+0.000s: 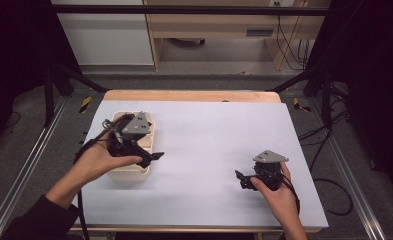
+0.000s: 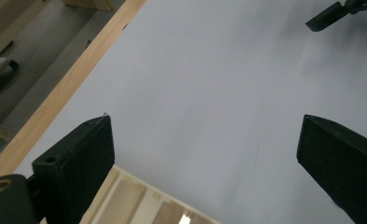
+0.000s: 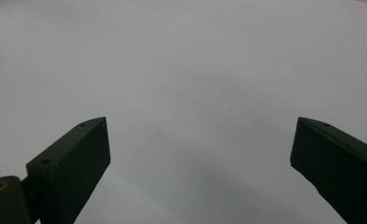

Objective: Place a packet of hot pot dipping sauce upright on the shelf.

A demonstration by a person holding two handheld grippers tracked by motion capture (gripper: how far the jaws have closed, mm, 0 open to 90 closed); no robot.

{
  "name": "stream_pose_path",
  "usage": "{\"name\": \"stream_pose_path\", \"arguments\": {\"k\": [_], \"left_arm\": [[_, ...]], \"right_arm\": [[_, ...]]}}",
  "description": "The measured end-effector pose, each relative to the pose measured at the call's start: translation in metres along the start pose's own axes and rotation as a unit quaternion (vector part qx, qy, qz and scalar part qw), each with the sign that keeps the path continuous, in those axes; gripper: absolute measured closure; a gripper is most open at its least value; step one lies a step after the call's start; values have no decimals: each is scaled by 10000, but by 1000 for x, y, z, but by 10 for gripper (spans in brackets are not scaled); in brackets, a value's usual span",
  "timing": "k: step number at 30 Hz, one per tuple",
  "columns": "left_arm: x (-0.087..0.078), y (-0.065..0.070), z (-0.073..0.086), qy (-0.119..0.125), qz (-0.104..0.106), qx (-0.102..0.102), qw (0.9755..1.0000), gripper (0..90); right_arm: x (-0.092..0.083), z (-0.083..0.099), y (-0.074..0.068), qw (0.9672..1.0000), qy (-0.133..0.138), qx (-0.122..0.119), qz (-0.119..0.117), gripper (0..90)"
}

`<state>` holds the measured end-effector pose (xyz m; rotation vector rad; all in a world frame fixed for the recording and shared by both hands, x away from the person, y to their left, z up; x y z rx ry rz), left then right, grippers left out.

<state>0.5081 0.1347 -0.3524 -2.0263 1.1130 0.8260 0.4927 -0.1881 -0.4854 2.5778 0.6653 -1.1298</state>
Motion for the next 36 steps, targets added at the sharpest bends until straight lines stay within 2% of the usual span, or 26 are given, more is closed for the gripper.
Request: {"name": "stream_pose_path", "arguments": {"k": [1,2,4,5,8,10,13,14,15,17,18,19,20,21,24,29,30,31,32,36], "left_arm": [[0,0,0,0,0,0,10000,47],[9,10,-4,53,68,-101,9999,45],[19,22,-9,128,173,-62,9997,40],[19,22,-9,128,173,-62,9997,40],[39,43,-15,179,275,3,9995,39],[43,47,-16,199,284,-5,9994,39],[53,57,-19,347,332,-156,9987,41],[61,64,-20,414,352,-237,9982,42],[61,64,-20,414,352,-237,9982,42],[69,68,-20,465,384,-348,9976,43],[78,71,-17,486,400,-437,9971,43],[78,71,-17,486,400,-437,9971,43],[88,72,-13,449,374,-503,9970,43],[88,72,-13,449,374,-503,9970,42],[105,72,-3,489,419,-661,9957,39],[119,72,9,527,488,-842,9939,44],[124,72,15,386,407,-828,9950,44],[124,72,15,386,407,-828,9950,44],[128,74,20,371,447,-914,9941,44],[133,79,28,302,418,-942,9942,44]], "right_arm": [[-1,0,0,10000,5,20,-8,54],[-1,0,1,10000,20,12,9,54],[-2,0,1,10000,41,4,11,54],[-2,0,1,10000,41,4,11,54],[-2,0,1,10000,45,45,12,54],[-2,0,2,10000,42,36,18,54],[-3,1,3,10000,30,23,26,54],[-3,1,4,10000,47,36,34,54],[-3,1,4,10000,47,36,34,54],[-4,1,4,10000,45,42,36,54],[-4,1,5,10000,64,48,37,54],[-4,1,5,10000,64,48,37,54],[-4,1,5,9999,79,47,42,54],[-4,1,5,9999,79,47,42,54],[-4,1,5,10000,74,45,47,54],[-4,1,4,10000,52,56,41,54],[-3,1,4,10000,64,-12,53,53],[-3,1,4,10000,64,-12,53,53],[-3,1,3,10000,52,8,45,54],[-2,1,3,10000,33,-24,47,54]]}}
Point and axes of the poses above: each handheld gripper's, and its own axes: x roughly forward along the jaws, z roughly out of its underside, y roughly to its right, the point moved 6 cm from there along x, roughly forward along the jaws, and after that the axes turned 10 degrees about -y, right-handed, at the moved point
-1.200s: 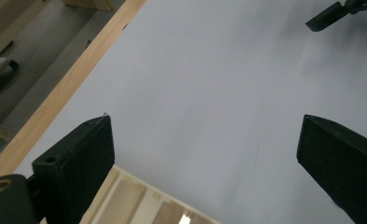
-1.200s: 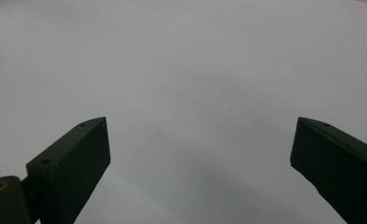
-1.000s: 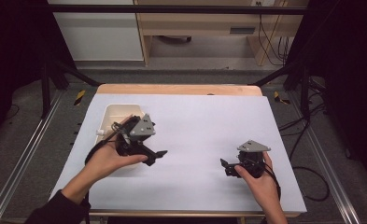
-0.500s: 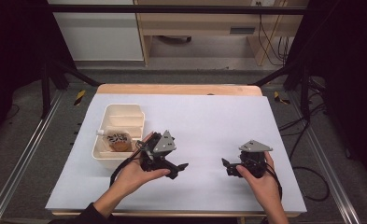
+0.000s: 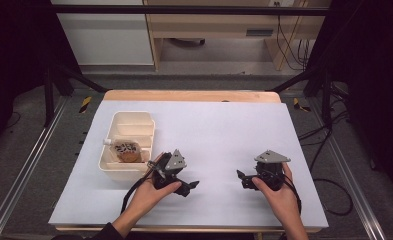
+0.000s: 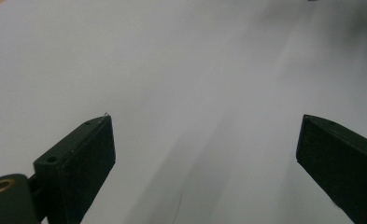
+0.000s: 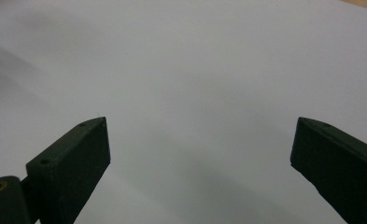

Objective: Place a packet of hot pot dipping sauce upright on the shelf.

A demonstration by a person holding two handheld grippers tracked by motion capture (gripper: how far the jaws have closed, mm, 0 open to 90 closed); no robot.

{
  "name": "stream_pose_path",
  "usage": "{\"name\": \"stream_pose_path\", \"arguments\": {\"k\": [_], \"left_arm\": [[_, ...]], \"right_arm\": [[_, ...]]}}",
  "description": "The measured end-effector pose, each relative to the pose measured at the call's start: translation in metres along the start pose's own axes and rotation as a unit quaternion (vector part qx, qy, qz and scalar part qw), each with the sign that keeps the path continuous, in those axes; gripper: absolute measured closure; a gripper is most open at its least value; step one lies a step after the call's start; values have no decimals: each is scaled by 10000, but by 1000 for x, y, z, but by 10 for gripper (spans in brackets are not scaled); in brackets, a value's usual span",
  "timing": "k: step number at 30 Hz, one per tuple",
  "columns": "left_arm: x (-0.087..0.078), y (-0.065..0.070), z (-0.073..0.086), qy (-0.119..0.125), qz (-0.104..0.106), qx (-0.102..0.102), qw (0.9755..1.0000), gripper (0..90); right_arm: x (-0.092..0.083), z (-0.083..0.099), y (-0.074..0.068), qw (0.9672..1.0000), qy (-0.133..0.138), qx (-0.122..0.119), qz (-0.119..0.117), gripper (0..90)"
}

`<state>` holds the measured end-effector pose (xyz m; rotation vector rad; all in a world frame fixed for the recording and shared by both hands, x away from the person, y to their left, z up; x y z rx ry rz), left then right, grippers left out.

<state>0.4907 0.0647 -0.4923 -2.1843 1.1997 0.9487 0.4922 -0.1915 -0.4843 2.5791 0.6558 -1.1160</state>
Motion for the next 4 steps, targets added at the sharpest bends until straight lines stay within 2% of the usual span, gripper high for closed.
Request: {"name": "stream_pose_path", "arguments": {"k": [3,4], "left_arm": [[1,2,5,-19,-54,16,10000,46],[1,1,6,-76,-111,104,9999,46]], "right_arm": [[1,0,0,10000,-11,-49,7,53],[1,0,-1,10000,-11,-36,-2,53]]}}
Point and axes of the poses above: each handheld gripper's, and its own axes: x roughly forward along the jaws, z roughly out of its underside, y roughly to its right, the point moved 6 cm from there along x, roughly forward along the jaws, and after that the axes turned 10 degrees about -y, right-handed, at the moved point
